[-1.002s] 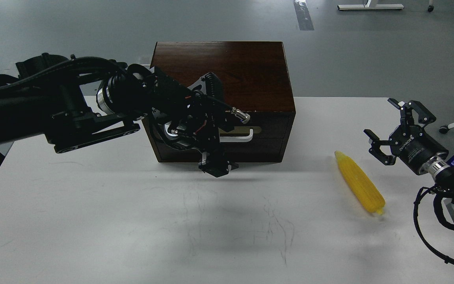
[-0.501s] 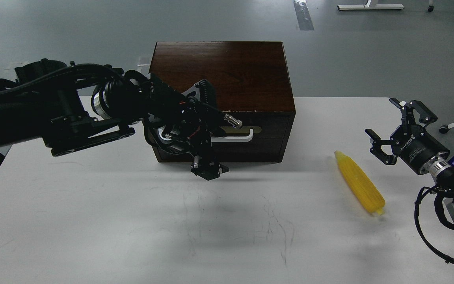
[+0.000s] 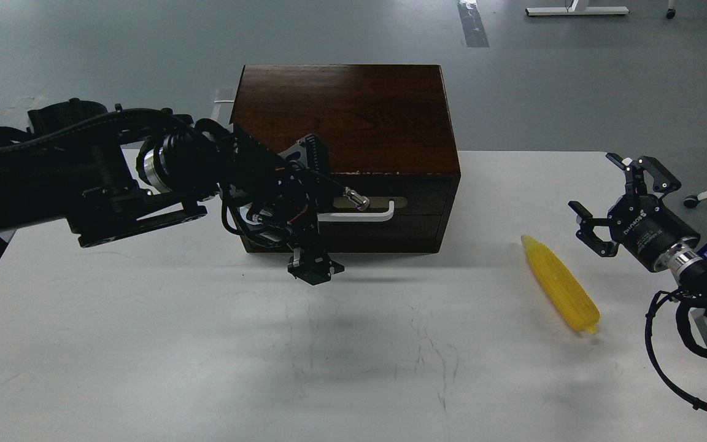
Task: Put corn in drawer with both arms
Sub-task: 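Pull the drawer out toward the robot with the left gripper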
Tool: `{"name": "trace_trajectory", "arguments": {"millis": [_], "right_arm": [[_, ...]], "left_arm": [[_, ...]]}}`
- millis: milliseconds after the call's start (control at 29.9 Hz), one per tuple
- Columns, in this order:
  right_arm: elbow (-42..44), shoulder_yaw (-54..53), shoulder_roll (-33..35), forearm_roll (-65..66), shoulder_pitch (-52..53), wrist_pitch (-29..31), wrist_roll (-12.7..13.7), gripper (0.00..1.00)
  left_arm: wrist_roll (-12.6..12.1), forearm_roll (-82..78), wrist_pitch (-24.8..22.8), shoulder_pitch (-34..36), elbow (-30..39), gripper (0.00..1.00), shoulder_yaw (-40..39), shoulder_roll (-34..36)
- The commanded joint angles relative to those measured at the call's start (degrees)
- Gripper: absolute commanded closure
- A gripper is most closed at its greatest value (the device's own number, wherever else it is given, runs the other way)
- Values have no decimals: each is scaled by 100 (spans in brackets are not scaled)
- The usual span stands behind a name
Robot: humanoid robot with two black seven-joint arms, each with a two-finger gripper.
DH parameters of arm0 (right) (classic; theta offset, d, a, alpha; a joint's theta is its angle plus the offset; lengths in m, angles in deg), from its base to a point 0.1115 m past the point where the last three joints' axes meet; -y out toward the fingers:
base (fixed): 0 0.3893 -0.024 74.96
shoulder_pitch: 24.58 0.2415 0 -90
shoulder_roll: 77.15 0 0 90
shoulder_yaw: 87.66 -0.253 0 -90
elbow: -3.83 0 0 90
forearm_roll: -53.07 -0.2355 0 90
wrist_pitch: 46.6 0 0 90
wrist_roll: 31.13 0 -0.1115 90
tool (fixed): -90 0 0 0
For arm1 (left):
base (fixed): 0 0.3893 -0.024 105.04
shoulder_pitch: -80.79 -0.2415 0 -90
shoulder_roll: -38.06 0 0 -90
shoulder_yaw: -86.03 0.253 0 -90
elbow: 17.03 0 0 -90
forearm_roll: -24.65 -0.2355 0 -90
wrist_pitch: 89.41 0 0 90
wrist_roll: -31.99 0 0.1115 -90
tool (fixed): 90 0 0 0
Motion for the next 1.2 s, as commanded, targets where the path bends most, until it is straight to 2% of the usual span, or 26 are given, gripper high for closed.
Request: {"name": "trace_trajectory", "arguments": {"millis": [0, 334, 735, 1169], "right_arm": [[0, 0, -4, 5, -1, 0, 0, 1], [9, 0, 4, 5, -1, 0, 0, 1], [18, 18, -4, 5, -1, 0, 0, 1], [9, 35, -13, 5, -18, 0, 0, 1]], "left_arm": [[2, 1, 0, 35, 1, 2, 71, -28], [2, 18, 0, 70, 335, 2, 62, -46], [2, 106, 0, 88, 1284, 2, 54, 147], [2, 97, 0, 114, 1706, 2, 45, 262]]}}
